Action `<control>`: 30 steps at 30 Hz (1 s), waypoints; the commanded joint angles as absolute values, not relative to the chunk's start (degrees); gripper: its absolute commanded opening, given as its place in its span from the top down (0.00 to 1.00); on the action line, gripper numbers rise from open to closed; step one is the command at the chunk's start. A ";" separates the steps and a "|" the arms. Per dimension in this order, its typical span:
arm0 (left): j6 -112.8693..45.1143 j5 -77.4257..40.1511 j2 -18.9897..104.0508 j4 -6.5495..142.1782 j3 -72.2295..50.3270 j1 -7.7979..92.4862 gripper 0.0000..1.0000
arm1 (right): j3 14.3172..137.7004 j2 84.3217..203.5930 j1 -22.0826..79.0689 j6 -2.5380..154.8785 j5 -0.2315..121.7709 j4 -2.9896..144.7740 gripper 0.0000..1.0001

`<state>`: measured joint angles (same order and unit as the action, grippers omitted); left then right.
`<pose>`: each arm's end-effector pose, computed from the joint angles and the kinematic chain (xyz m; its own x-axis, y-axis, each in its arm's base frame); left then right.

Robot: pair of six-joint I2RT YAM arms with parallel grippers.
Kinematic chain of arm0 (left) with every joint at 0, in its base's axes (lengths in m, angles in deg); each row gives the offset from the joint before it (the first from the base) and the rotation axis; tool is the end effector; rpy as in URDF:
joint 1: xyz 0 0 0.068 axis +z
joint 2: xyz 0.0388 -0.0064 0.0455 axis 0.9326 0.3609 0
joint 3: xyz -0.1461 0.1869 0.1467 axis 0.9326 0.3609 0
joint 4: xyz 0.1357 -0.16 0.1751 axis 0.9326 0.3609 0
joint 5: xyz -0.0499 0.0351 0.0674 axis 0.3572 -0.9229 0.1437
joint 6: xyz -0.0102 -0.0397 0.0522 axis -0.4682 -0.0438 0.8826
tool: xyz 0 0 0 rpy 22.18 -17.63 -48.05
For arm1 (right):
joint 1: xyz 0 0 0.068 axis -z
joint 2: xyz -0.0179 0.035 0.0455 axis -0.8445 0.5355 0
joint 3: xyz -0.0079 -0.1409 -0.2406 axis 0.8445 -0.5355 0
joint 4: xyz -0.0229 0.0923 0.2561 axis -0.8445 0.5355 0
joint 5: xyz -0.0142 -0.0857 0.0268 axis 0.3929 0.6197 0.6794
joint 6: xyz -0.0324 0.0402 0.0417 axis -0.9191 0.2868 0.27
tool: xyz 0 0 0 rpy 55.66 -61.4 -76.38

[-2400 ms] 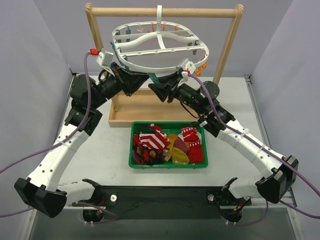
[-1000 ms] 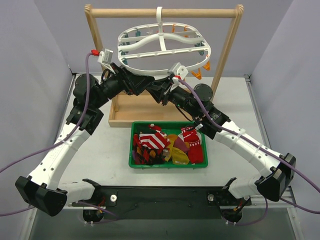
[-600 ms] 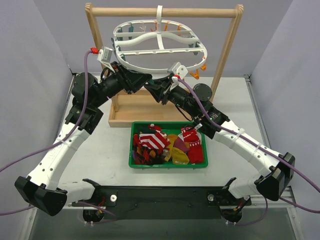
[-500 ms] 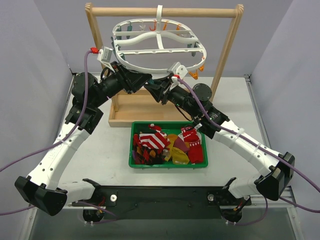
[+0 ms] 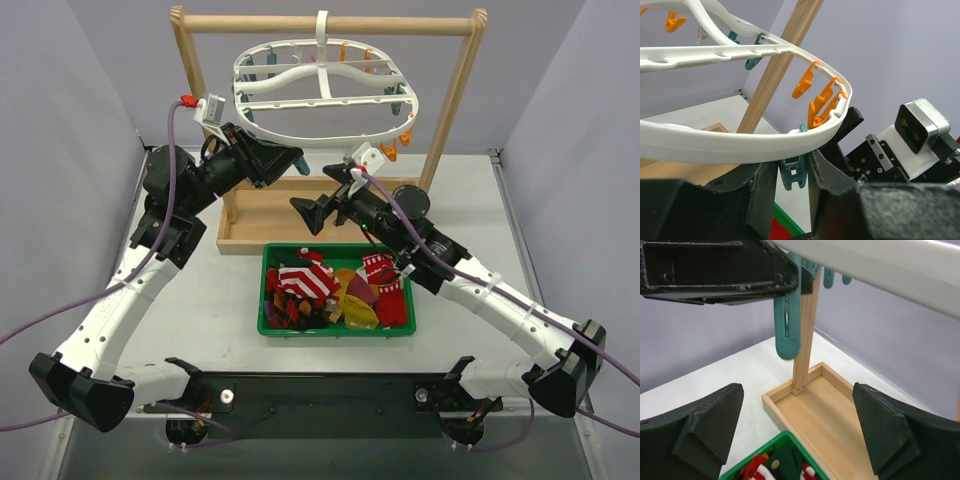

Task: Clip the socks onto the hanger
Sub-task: Open the clamp at the hanger, then pick up the sock from the bin.

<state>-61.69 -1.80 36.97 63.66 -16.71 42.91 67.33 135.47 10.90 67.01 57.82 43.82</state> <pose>0.2521 -0.1474 0.4930 -0.3137 -0.4865 -0.8154 0.7331 0.4217 -0.5336 0.2115 0.2386 0.4505 0.2778 0.2363 -0.9311 -0.8227 0.5589 -0.1036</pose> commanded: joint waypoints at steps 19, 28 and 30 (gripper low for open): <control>-55.79 3.69 33.39 62.80 -11.38 42.57 1.00 | 55.67 122.91 8.66 80.51 83.29 77.80 0.00; -54.56 3.51 33.31 63.24 -7.69 41.33 1.00 | 44.33 124.92 9.47 89.05 80.76 66.44 0.04; -54.46 3.60 33.31 62.98 -6.73 41.25 1.00 | 42.22 125.02 7.62 88.25 82.46 62.32 0.07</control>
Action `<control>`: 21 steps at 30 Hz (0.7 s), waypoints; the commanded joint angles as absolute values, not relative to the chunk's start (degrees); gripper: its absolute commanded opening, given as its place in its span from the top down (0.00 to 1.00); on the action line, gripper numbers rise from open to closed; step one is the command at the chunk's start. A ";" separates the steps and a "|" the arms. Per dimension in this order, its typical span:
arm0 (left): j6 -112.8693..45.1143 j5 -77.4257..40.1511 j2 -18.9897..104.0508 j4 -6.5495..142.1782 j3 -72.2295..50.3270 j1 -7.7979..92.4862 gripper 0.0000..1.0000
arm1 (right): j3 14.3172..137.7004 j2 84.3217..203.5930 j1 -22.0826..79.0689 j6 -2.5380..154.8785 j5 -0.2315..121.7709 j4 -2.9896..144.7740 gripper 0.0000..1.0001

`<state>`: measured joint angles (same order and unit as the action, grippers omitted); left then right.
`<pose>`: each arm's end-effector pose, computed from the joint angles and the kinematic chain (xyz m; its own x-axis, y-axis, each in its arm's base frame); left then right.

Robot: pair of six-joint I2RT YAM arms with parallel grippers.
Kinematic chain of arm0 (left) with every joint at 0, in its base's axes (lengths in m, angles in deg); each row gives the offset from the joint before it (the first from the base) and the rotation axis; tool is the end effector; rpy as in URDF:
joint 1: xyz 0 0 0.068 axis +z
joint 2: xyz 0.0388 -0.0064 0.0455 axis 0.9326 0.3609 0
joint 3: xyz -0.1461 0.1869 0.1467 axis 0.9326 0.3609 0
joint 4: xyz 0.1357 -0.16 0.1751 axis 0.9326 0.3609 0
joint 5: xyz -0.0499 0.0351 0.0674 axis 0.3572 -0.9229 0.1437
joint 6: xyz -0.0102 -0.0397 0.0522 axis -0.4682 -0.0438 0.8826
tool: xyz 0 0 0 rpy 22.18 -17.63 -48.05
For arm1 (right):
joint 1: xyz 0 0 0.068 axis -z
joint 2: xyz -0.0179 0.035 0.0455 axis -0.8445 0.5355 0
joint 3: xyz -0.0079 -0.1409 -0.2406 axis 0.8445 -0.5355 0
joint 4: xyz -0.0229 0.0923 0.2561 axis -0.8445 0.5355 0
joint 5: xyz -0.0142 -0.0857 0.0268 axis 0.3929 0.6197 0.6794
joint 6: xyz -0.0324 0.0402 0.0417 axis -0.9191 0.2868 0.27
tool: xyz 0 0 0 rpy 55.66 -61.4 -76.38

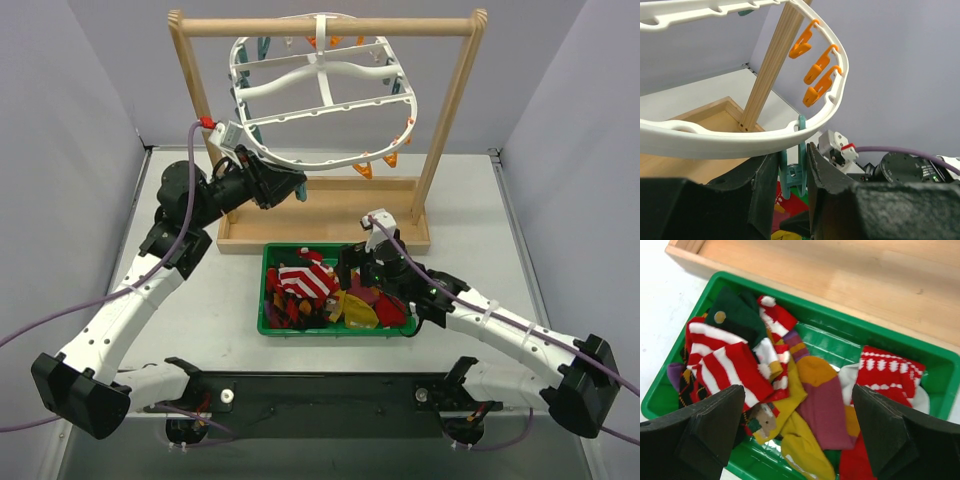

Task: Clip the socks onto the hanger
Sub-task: Pick up the sock from the bin.

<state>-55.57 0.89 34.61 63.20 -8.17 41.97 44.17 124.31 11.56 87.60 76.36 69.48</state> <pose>0.2485 -0.1534 0.4498 -0.3331 -0.3753 -0.8650 0.7515 0.4483 -0.4840 0.1960 0.1929 0.2935 -0.3852 0.0470 -0.9216 -0.5273 0.8084 0.2616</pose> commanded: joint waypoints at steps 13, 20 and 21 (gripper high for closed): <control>-52.80 3.60 33.66 63.24 -7.86 40.45 1.00 | 44.14 137.49 6.82 89.22 81.60 50.70 0.20; -52.71 3.42 33.39 63.59 -7.95 40.54 1.00 | 44.06 138.20 6.38 88.08 71.94 46.31 0.20; -52.71 3.34 33.31 63.59 -7.95 40.54 1.00 | 43.80 138.02 6.38 88.08 70.53 45.87 0.20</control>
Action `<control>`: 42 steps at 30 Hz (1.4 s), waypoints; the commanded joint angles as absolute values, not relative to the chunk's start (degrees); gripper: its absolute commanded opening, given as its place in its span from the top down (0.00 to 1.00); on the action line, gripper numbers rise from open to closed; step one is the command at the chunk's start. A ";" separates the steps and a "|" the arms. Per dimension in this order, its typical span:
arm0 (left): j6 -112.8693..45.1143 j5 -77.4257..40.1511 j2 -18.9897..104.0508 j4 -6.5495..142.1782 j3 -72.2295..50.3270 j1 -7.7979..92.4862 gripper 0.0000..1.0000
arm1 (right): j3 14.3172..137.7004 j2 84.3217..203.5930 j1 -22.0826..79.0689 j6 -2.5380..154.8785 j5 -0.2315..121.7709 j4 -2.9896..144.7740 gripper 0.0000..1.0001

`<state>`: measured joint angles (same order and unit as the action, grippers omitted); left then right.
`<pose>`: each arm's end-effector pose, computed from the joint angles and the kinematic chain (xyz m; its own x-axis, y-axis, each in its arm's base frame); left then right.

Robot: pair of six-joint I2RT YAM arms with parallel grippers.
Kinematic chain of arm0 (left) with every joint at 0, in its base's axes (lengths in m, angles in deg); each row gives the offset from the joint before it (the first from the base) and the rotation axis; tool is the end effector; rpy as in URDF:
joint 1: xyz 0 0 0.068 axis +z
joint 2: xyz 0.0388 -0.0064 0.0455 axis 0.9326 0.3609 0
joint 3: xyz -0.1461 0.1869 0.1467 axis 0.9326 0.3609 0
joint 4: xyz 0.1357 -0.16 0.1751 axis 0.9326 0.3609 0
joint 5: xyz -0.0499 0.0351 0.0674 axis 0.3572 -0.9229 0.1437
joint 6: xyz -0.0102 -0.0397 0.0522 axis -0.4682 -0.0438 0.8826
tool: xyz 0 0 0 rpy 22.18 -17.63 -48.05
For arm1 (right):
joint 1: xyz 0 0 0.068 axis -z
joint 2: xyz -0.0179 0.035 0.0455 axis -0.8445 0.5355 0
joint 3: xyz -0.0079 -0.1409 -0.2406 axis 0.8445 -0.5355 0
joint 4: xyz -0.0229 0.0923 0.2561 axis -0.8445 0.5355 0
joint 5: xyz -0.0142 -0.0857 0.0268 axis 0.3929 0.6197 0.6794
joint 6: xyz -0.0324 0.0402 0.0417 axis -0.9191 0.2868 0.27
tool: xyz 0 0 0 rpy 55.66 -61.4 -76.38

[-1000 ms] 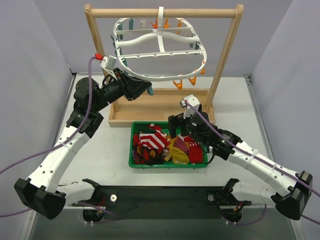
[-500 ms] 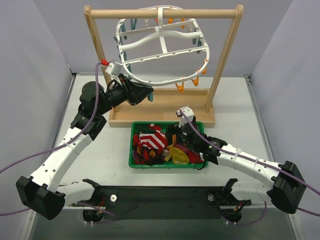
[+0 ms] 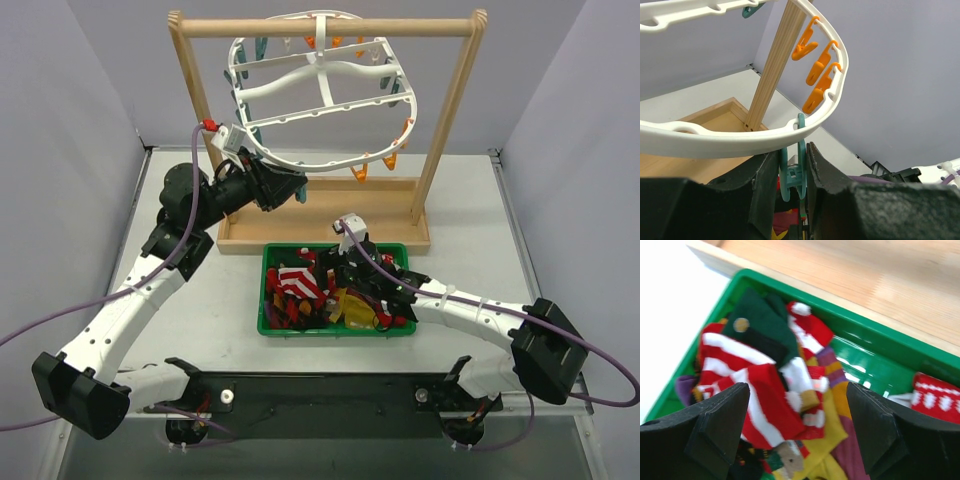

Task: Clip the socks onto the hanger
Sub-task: Pick up the sock from the bin.

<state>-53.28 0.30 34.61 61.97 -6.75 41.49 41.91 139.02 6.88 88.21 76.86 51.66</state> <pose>0.2491 -0.1560 0.4431 -0.3054 -0.3575 -0.8826 0.7617 0.4644 -0.4517 0.2100 0.2447 0.2444 -0.3834 0.0360 -0.9229 -0.5840 0.7647 0.2724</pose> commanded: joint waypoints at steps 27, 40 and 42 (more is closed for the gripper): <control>-52.27 3.34 33.04 63.68 -9.36 40.54 1.00 | 43.52 128.45 6.91 83.60 63.66 52.62 1.00; -52.79 7.03 34.10 60.87 -10.59 40.46 1.00 | 59.25 121.94 -0.12 66.20 69.89 64.85 1.00; -52.88 7.11 34.36 60.78 -11.29 40.54 1.00 | 61.88 123.34 -0.12 63.30 70.69 64.67 1.00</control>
